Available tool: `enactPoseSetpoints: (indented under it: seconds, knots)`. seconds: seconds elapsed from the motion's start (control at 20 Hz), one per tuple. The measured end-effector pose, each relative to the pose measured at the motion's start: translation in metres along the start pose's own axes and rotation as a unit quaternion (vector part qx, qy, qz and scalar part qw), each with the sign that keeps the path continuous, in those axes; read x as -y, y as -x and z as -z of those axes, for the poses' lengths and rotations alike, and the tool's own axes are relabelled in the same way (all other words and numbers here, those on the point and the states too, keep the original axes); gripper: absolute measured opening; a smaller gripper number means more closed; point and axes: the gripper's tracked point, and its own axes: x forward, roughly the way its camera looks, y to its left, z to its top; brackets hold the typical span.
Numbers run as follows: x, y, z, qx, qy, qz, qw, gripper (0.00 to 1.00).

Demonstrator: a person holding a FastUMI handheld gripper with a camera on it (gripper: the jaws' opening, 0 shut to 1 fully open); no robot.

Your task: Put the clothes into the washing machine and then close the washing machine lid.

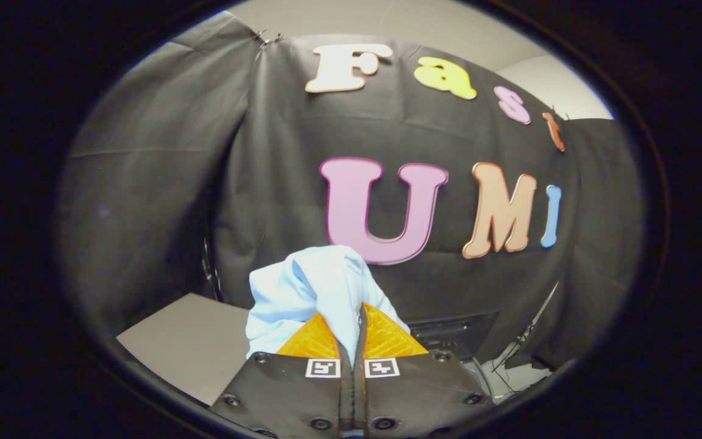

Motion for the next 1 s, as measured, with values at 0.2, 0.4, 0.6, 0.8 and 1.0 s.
enactPoseSetpoints:
  seconds: [0.2, 0.4, 0.6, 0.8, 1.0]
  knots:
    - [0.033, 0.009, -0.014, 0.038, 0.014, 0.028, 0.999, 0.0]
    - [0.068, 0.005, 0.006, 0.028, 0.008, 0.056, 0.998, 0.0]
    - [0.104, -0.003, 0.024, 0.035, 0.006, 0.092, 0.995, 0.01]
    - [0.124, -0.025, 0.054, 0.017, 0.02, 0.108, 0.994, 0.01]
    - [0.131, -0.042, 0.092, -0.018, 0.027, 0.1, 0.994, 0.01]
